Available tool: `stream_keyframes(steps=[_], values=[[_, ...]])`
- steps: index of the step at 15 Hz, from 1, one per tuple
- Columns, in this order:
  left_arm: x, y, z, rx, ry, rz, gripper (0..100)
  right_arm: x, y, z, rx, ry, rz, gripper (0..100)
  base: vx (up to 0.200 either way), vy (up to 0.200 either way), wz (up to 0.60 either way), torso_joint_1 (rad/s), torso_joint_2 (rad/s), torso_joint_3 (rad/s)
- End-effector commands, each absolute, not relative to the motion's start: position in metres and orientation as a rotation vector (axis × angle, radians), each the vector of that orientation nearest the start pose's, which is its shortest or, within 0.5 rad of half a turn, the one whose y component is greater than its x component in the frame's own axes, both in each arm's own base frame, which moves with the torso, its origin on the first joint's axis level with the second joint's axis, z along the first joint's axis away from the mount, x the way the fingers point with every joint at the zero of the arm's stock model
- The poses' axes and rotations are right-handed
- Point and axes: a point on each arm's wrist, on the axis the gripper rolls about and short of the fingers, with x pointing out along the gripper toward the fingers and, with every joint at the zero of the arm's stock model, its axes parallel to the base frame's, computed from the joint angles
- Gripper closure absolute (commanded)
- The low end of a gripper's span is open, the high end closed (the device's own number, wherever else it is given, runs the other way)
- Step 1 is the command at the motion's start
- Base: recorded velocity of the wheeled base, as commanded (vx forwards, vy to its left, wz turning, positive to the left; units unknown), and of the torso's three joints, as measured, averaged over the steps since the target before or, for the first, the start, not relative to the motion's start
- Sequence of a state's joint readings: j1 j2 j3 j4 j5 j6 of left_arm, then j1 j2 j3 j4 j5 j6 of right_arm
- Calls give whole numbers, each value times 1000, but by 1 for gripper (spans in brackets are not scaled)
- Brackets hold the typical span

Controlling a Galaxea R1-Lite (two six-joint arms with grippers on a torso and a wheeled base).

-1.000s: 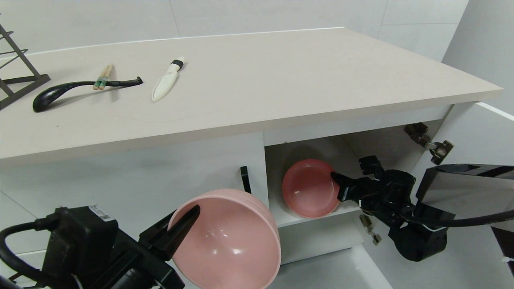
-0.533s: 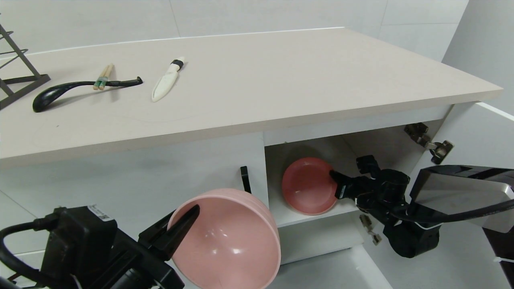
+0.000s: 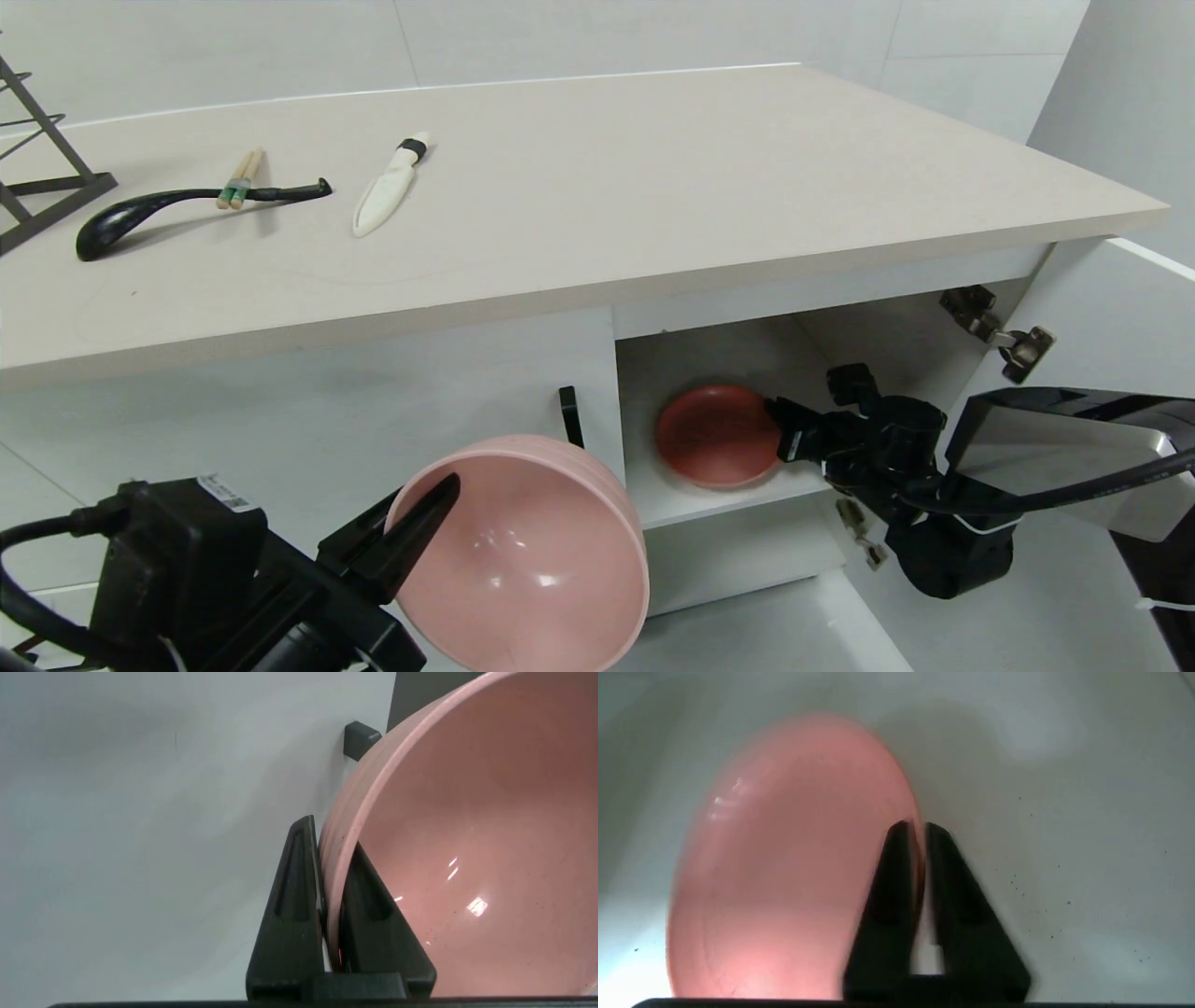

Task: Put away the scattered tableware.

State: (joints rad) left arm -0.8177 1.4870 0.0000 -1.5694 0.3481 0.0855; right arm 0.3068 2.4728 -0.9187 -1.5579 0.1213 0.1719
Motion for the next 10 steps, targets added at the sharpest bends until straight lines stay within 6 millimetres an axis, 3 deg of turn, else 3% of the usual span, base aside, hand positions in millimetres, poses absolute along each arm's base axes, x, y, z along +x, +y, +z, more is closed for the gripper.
stream_keyframes(steps=[1, 3, 6, 9, 10], values=[[119, -116, 139, 38, -90, -466, 100, 396, 129, 11, 169, 37, 425, 0, 0, 0, 0, 0, 0, 0], [119, -116, 139, 38, -90, -466, 100, 396, 128, 11, 170, 33, 424, 0, 0, 0, 0, 0, 0, 0], [119, -116, 139, 38, -90, -464, 100, 386, 125, 33, 164, -1, 421, 0, 0, 0, 0, 0, 0, 0], [121, -118, 136, 52, -72, -470, 100, 361, 122, 49, 117, 16, 428, 0, 0, 0, 0, 0, 0, 0], [121, -120, 134, 58, -62, -473, 100, 337, 116, 61, 83, 37, 424, 0, 0, 0, 0, 0, 0, 0]])
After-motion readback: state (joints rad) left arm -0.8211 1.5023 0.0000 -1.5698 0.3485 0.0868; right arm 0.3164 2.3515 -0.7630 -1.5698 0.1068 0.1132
